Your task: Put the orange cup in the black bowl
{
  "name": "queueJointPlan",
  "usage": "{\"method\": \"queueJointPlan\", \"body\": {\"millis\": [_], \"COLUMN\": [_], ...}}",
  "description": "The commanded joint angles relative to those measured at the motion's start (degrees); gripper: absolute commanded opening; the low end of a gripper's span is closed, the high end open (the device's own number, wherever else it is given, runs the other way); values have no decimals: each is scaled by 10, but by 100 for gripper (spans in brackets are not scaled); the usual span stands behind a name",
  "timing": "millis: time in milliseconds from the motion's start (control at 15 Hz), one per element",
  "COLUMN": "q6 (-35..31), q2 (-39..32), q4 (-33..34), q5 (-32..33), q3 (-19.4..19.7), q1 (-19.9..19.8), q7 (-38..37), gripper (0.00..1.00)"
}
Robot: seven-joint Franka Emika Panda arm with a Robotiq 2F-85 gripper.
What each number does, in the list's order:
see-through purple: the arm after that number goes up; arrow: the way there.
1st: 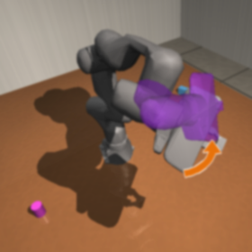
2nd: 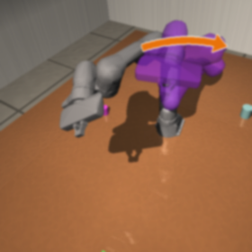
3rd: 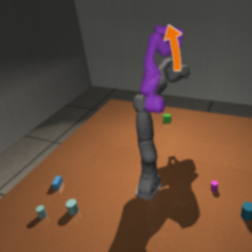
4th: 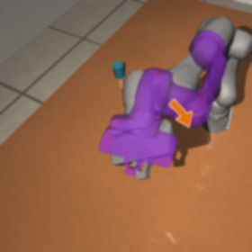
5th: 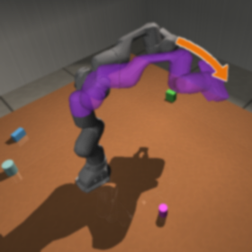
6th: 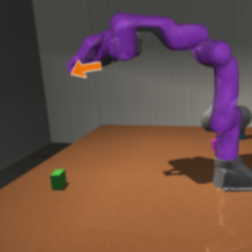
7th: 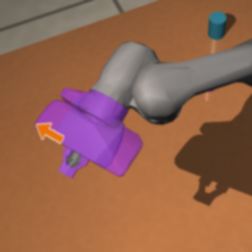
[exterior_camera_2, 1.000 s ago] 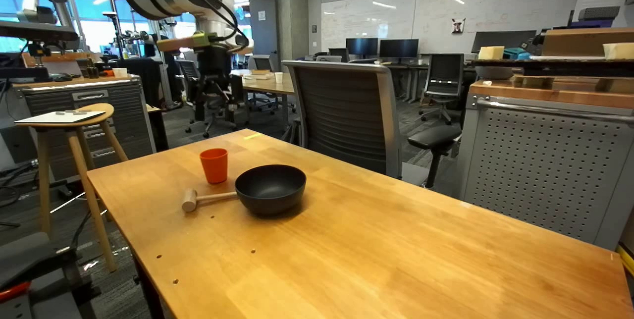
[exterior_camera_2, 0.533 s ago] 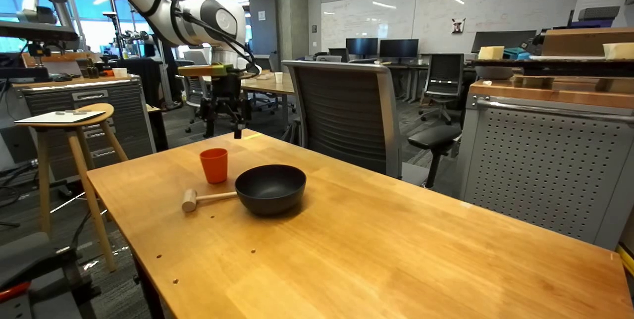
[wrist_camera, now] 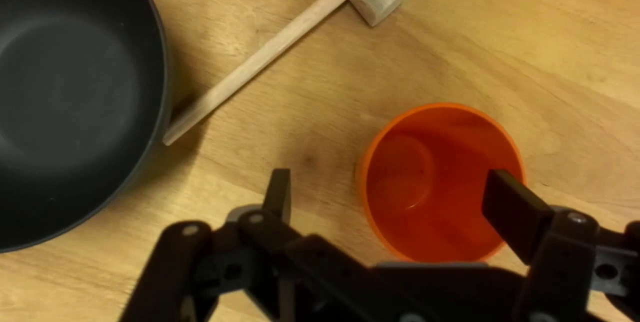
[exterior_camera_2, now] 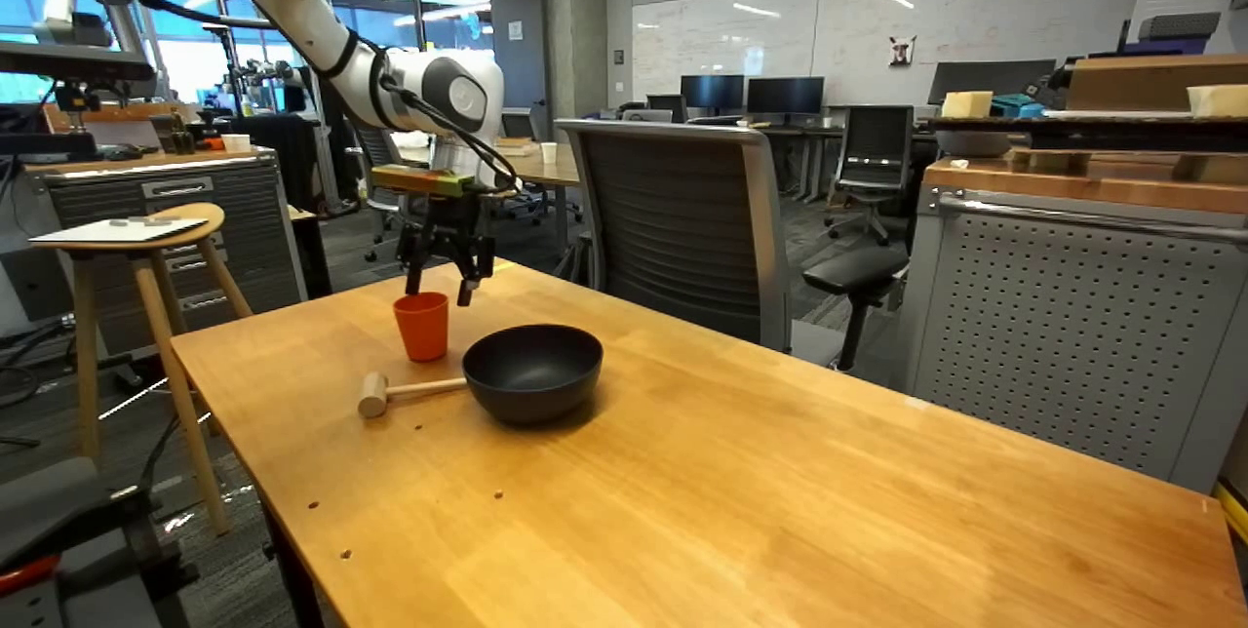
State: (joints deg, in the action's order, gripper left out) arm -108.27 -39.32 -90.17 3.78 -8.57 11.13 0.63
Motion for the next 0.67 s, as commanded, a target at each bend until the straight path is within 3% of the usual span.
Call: {"method": "queueJointPlan", "body": {"millis": [0, 67, 600], "q6": [17, 13, 16], "q2": [-36, -40, -44], "q4": [46, 48, 50], "q5": [-28, -31, -43], "q3": [-3, -2, -1], "q1": [-6, -7, -18], "q7": [19, 18, 22], "gripper": [72, 71, 7]}}
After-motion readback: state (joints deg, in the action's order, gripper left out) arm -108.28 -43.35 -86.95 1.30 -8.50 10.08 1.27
